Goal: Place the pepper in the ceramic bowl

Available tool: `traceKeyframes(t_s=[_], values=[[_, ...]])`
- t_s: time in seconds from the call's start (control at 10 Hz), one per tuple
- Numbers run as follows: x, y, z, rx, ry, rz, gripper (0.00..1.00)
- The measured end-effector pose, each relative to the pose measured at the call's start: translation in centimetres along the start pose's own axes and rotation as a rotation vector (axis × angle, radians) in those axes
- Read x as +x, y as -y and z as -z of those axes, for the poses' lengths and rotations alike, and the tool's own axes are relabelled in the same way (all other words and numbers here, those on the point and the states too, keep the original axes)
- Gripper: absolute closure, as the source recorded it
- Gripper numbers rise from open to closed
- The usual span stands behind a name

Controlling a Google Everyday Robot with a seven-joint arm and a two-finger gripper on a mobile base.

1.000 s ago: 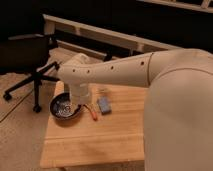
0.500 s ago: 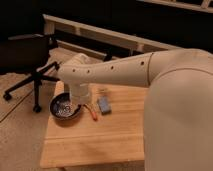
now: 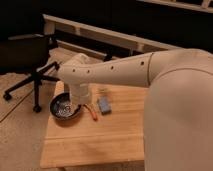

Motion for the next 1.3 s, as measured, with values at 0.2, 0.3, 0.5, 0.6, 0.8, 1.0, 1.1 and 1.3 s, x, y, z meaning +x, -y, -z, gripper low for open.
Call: traceKeyframes(t_s=[0.2,0.3,0.5,0.6,0.8,1.0,1.1,1.3], values=[[0.0,0.0,0.0,0.0,0.0,0.0,0.35],[-0.1,0.0,0.1,0.0,0.0,0.005,0.35],[-0.6,0.0,0.2,0.002,-0.001,0.061,0.35],[-1.1,0.0,0.3,0.003,0.0,0.112,0.35],[-3.1,0.1,1.1,-0.023,0.024,0.279,0.35],[-4.8,0.0,2.1,-0.062,0.061,0.4,0.35],[-5.5,-0.3,2.5,-0.077,0.079,0.455,0.35],[-5.8,-0.3,2.7,-0.082,0.086,0.483,0.35]])
